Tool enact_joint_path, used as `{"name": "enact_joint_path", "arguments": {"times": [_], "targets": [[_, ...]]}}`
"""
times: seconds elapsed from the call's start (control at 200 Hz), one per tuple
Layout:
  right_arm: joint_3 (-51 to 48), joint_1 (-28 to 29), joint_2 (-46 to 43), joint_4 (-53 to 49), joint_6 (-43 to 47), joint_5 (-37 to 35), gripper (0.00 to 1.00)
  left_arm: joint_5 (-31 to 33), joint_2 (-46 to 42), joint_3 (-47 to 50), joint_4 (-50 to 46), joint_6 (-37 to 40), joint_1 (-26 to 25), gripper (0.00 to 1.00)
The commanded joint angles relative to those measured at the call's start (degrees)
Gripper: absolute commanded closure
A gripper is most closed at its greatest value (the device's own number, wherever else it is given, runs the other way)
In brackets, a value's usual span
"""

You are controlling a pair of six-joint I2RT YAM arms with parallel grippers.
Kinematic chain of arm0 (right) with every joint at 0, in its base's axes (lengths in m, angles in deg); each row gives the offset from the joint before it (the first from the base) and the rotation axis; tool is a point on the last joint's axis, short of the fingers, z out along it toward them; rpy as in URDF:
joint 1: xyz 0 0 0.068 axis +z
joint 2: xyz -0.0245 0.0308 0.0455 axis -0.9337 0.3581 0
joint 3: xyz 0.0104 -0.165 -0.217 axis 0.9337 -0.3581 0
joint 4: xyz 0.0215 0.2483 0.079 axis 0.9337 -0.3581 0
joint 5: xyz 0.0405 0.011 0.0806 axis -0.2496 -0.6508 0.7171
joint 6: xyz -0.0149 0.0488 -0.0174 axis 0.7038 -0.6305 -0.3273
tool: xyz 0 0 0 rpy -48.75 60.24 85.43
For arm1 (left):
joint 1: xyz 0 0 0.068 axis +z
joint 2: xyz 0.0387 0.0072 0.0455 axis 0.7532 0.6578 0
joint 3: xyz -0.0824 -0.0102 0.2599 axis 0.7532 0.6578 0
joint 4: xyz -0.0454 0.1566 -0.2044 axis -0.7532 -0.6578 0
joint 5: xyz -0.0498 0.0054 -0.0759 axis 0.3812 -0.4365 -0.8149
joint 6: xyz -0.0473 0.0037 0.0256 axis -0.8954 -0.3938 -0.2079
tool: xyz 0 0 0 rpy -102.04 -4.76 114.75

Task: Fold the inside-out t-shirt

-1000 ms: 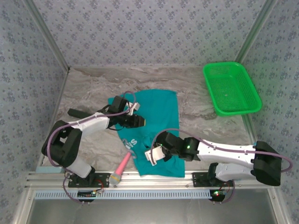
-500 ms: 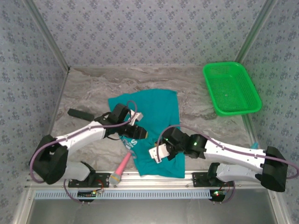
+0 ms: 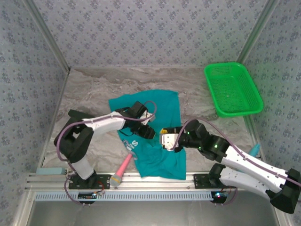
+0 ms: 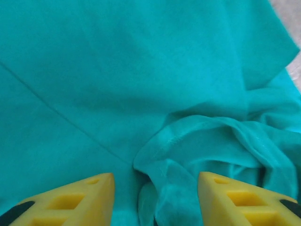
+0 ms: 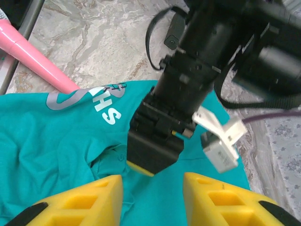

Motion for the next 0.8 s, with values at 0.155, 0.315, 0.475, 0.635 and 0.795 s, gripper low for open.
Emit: {"name": "enact_joint_path", "arguments": {"times": [0.155, 0.315, 0.475, 0.635, 0.795], "targets": [[-2.7, -1.5, -3.2, -0.4, -1.9, -0.1, 0.60, 1.3, 0.0, -2.6, -3.1, 4.2, -0.5, 1.00], [-3.0, -3.6, -2.8, -0.3, -5.6, 6.3, 0.57, 2.0, -8.7, -2.6, 0.2, 3.7, -0.5, 1.00], [0.8, -4.6, 1.4, -5.3, -2.6, 9.8, 0.55, -2.9, -13.5, -7.0, -1.8, -1.3, -0.4, 1.00], [4.2, -3.1, 4.3, -10.2, 9.4, 6.8, 0.53, -7.0, -14.6, -8.4, -3.6, -8.1, -1.0, 1.00], [5.4, -2.7, 7.3, -10.9, 12.8, 3.2, 0.53, -11.9, -15.6, -5.2, -1.4, -13.5, -1.2, 1.00]]}}
